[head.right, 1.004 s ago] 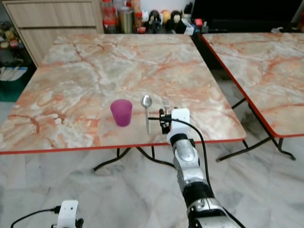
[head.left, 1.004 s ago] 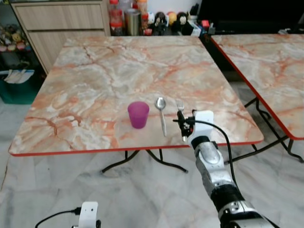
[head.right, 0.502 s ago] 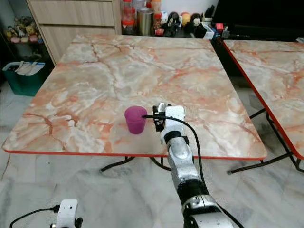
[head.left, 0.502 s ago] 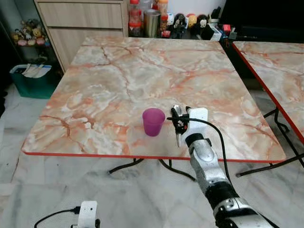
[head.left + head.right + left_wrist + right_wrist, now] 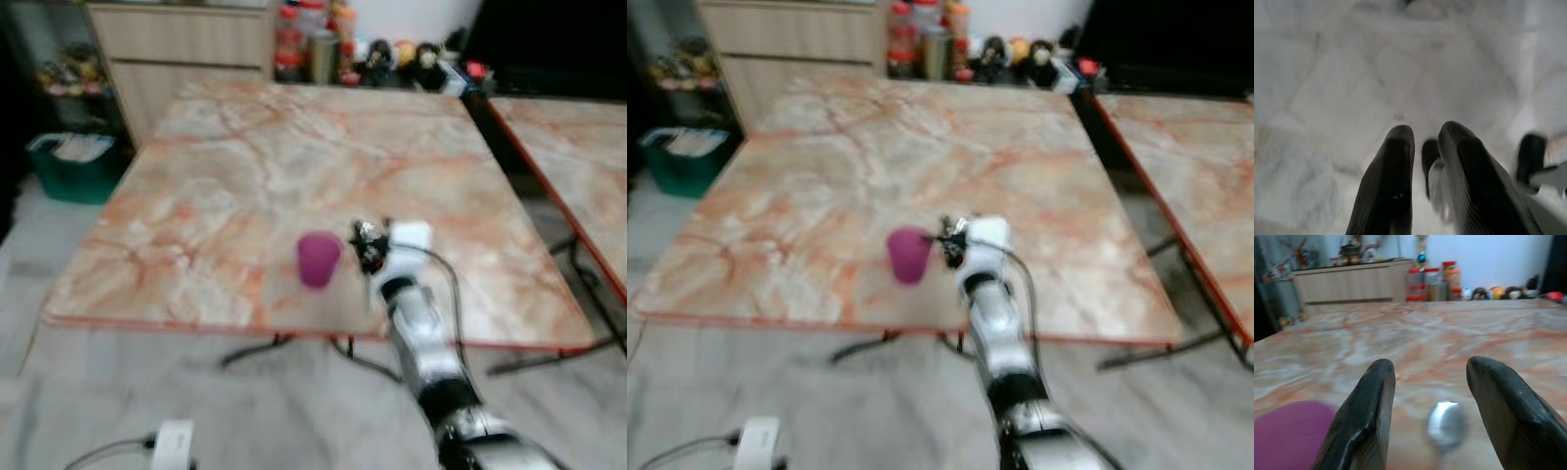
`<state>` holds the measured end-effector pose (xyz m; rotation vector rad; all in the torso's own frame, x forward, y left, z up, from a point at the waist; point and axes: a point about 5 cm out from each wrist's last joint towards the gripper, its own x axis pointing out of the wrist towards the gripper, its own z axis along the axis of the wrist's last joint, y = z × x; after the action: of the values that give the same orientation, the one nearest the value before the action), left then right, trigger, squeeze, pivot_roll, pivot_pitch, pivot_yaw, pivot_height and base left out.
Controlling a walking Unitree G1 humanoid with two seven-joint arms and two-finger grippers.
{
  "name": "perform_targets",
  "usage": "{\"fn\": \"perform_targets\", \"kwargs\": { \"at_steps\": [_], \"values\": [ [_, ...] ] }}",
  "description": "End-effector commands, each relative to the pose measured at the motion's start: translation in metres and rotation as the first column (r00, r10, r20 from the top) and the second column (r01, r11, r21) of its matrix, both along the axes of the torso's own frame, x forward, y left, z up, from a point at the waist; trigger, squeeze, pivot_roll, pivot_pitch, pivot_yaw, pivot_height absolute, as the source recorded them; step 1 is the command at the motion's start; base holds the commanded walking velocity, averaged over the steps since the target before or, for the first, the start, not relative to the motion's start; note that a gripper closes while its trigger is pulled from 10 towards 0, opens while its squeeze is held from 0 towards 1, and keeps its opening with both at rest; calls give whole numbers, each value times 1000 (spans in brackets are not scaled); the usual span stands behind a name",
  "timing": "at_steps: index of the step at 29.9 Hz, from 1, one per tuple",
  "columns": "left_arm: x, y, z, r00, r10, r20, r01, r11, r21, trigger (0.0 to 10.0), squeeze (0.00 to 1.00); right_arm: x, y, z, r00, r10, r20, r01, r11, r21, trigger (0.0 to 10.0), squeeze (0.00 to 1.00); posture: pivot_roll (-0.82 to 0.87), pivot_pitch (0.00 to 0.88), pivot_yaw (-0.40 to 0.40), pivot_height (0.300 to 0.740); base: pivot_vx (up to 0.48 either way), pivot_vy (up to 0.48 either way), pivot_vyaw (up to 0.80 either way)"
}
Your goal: Setting the table
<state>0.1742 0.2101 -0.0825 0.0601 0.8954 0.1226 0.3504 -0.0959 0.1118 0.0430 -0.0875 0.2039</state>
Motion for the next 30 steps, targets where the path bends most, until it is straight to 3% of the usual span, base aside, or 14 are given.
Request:
{"fn": "perform_targets", "kwargs": {
  "at_steps": [1,9,18,23,24,30],
  "values": [
    [-2,-9,-2,1000,-1,-5,1,1000,-22,10000,0,0,-12,-2,999,-35,-5,34,999,-6,10000,0,94,91,-39,740,285,0,0],
    [-2,-9,-3,1000,-6,-7,6,1000,-23,10000,0,-1,-10,-3,999,-31,-5,31,1000,1,10000,0,91,94,-39,740,283,0,0],
    [-5,-10,-4,1000,-6,-11,5,1000,-30,10000,0,-5,-10,-13,997,-59,-53,56,997,-55,10000,0,90,100,-41,740,0,0,0],
    [-7,-9,-4,1000,-8,-16,7,1000,-26,10000,0,-9,-6,-18,995,-56,-86,52,998,-43,10000,0,92,98,-42,740,0,0,0],
    [-8,-9,-5,1000,-10,-21,10,1000,-24,10000,0,-10,-5,-21,992,-63,-105,56,996,-65,10000,1000,93,97,-42,740,0,0,0],
    [-9,-9,-5,1000,-16,-25,15,1000,-22,10000,0,-10,-3,-25,984,-88,-152,76,994,-81,10000,1000,93,91,-40,740,0,0,0]
  ]
}}
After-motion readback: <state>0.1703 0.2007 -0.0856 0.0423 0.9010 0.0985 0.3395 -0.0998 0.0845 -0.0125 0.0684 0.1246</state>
